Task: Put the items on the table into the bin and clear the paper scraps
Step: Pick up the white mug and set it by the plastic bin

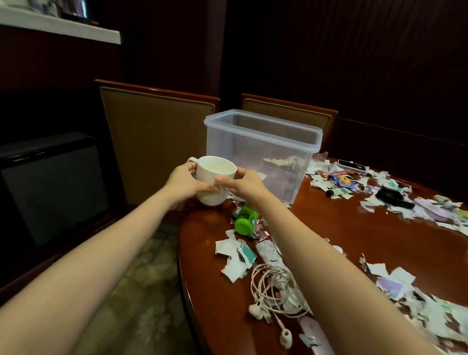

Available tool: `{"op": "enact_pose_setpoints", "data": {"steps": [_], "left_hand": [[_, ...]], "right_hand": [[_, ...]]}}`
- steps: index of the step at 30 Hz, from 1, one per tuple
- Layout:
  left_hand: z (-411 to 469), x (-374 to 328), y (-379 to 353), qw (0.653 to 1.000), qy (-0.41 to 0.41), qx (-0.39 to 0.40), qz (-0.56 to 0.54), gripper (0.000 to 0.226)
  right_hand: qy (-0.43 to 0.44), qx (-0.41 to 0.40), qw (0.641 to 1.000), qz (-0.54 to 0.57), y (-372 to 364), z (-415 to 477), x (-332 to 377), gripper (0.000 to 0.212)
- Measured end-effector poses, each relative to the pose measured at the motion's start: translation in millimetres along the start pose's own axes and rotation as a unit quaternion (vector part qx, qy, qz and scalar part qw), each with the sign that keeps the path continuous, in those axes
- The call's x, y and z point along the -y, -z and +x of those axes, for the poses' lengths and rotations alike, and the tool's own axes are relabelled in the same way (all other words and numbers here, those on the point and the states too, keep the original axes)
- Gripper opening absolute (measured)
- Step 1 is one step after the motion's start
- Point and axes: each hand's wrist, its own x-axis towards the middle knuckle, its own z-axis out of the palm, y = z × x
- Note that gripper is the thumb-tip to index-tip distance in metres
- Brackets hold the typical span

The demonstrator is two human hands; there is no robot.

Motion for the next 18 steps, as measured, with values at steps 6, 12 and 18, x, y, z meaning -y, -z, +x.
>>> {"op": "enact_pose_setpoints", "data": {"steps": [6,12,18], "left_hand": [[0,4,-6,1.000,0.005,0.000,-0.009,0.071],[-2,5,-13,1.000,0.016,-0.011,-0.007,0.077],[-8,6,-18,1.000,0.022,-0.017,-0.007,0.082]], "right_hand": [[-0.006,0.004,1.000,-0.015,3,1,-2,0.058],[-0.015,0.020,0.999,-0.023,10,2,-4,0.057],[-0.011,0.029,0.999,-0.035,13,-3,-4,0.058]]}}
